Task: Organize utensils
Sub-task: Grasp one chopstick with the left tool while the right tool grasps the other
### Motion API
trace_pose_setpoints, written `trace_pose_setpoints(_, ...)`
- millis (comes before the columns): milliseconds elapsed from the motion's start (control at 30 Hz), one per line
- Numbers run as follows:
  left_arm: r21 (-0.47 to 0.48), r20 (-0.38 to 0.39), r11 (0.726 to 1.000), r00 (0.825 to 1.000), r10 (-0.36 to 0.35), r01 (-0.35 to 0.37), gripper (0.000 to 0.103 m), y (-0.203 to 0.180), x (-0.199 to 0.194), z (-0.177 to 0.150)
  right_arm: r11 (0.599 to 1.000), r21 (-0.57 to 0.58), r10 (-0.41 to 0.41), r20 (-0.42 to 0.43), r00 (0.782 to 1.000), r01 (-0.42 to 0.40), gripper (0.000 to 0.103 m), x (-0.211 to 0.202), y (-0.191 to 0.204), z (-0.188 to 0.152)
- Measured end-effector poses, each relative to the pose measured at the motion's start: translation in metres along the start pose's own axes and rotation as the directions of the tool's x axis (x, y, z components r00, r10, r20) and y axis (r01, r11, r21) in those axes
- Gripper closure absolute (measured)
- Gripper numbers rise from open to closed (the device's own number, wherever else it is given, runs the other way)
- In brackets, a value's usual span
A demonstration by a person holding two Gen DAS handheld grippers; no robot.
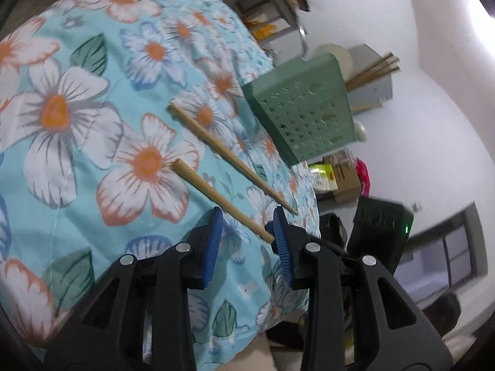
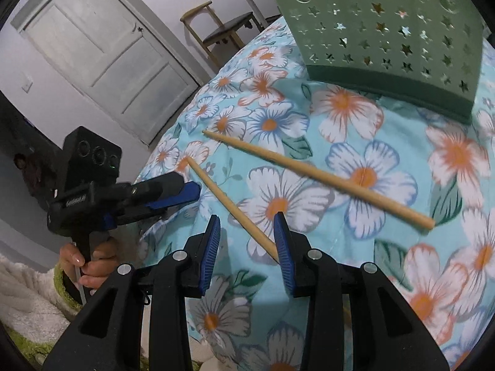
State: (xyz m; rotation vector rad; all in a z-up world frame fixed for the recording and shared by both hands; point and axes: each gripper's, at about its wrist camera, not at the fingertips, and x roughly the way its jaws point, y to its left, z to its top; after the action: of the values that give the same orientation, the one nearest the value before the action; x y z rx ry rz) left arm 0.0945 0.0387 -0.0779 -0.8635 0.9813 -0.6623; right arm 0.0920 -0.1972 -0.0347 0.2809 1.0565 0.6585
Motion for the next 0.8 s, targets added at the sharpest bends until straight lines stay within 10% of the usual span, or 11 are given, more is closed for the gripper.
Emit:
trace_pose_setpoints(233,-0.089,0.053,0.979,0.980,0.191,-0.186,0.071,-0.014,0.010,-0.004,0.998,0.033,0.052,0.063,0.997,-0.054,0.067,-0.003,-0.005,-0.012)
trace_pose_setpoints(800,-0.171,0.171,0.911,0.900,0.402,-0.374,0.071,-0.036,0.017,-0.021,0.988,0.043,0.138,0.153,0.979,-0.146,0.067,-0.013,-0.014,-0.030)
